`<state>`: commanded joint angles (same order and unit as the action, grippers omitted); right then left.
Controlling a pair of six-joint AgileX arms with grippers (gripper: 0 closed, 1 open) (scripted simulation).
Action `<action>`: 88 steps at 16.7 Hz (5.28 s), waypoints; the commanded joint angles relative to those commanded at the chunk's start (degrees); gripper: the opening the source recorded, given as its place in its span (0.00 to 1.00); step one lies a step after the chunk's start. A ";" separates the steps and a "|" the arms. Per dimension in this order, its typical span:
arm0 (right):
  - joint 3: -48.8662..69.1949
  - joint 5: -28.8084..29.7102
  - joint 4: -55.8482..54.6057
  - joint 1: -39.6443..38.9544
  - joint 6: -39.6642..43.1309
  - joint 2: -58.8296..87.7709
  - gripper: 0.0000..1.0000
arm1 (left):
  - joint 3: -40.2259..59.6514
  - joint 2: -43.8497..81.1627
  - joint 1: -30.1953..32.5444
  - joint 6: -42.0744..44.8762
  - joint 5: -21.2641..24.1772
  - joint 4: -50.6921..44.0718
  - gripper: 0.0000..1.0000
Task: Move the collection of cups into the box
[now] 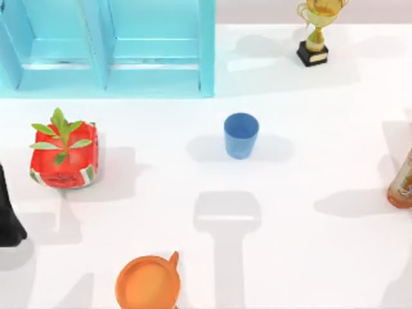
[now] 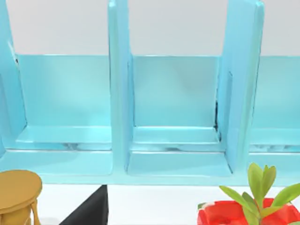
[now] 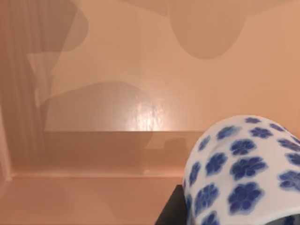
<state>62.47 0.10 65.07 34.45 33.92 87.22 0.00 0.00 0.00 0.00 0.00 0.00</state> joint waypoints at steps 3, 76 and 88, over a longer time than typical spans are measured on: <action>0.00 0.00 0.00 0.00 0.00 0.00 0.23 | 0.00 0.00 0.00 0.00 0.00 0.00 1.00; 80.24 7.31 11.10 -70.94 -71.28 60.18 1.00 | 0.00 0.00 0.00 0.00 0.00 0.00 1.00; 69.19 7.23 -0.27 -70.41 -70.75 60.46 0.85 | 0.00 0.00 0.00 0.00 0.00 0.00 1.00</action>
<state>131.66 7.34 64.80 -35.96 -36.83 147.68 0.00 0.00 0.00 0.00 0.00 0.00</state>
